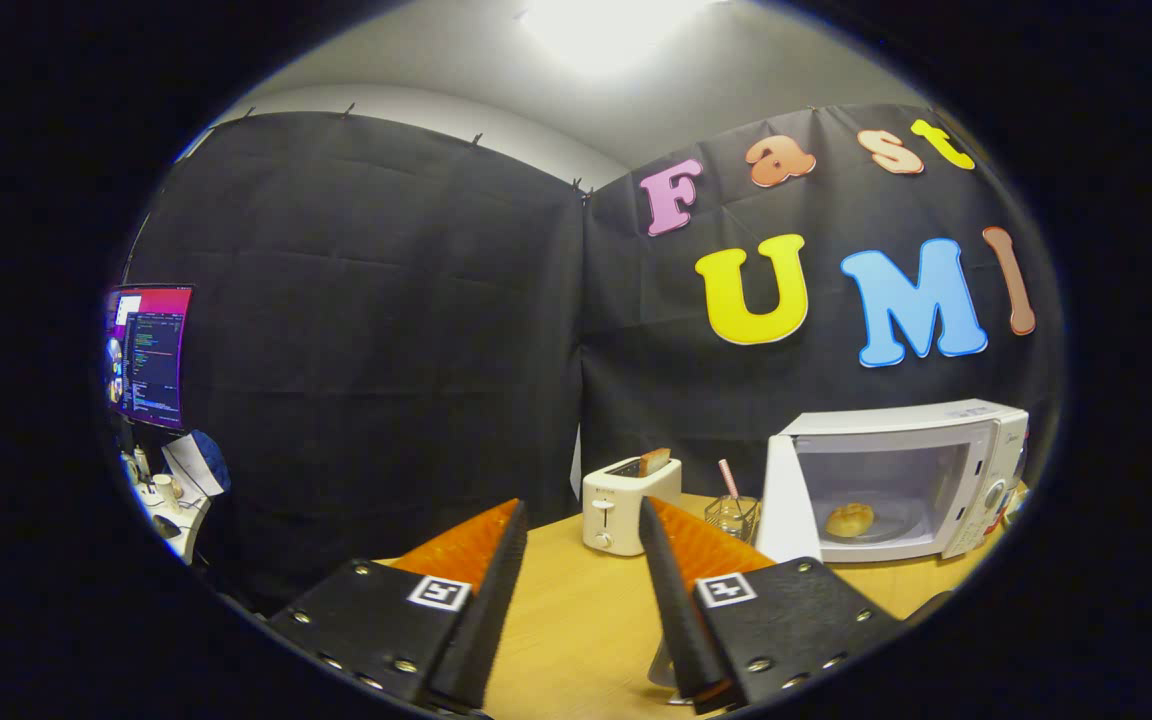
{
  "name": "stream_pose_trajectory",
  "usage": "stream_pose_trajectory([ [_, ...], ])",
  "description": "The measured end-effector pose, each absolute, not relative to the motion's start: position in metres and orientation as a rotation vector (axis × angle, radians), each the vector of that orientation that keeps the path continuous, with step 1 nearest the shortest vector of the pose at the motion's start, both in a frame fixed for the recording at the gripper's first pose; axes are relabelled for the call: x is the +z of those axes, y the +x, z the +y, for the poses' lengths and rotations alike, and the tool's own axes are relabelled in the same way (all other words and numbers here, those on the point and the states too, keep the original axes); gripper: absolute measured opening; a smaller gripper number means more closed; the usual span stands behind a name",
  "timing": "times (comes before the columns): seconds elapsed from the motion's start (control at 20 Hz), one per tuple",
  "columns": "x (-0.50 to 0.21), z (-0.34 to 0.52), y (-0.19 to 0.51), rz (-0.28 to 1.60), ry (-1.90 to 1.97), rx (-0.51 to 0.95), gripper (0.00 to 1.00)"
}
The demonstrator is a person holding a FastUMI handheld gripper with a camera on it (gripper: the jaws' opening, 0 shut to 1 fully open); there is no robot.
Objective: Open the microwave, put the food inside, and close the microwave door.
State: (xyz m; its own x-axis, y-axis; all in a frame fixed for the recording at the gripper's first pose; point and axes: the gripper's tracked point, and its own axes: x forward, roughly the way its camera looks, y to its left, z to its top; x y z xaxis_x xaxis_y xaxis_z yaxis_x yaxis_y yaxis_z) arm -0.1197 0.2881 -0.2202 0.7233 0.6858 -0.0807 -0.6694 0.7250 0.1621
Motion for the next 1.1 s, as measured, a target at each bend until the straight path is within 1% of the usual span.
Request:
stream_pose_trajectory([
  [0.05,-0.24,0.289,-0.117,0.185,0.107,0.744,0.39],
  [0.1,-0.256,0.293,-0.116,0.217,0.096,0.755,0.29],
  [0.15,-0.263,0.301,-0.117,0.229,0.088,0.778,0.28],
  [0.2,-0.274,0.293,-0.116,0.235,0.058,0.744,0.21],
  [0.25,-0.281,0.298,-0.112,0.23,0.048,0.741,0.14],
  [0.3,-0.283,0.292,-0.11,0.221,0.033,0.713,0.12],
  [0.4,-0.293,0.286,-0.106,0.211,0.013,0.693,0.04],
  [0.7,-0.31,0.249,-0.082,0.245,0.024,0.595,0.04],
  [0.9,-0.301,0.21,-0.064,0.195,-0.03,0.503,0.04],
  [1.1,-0.308,0.164,-0.042,0.214,-0.044,0.416,0.04],
])
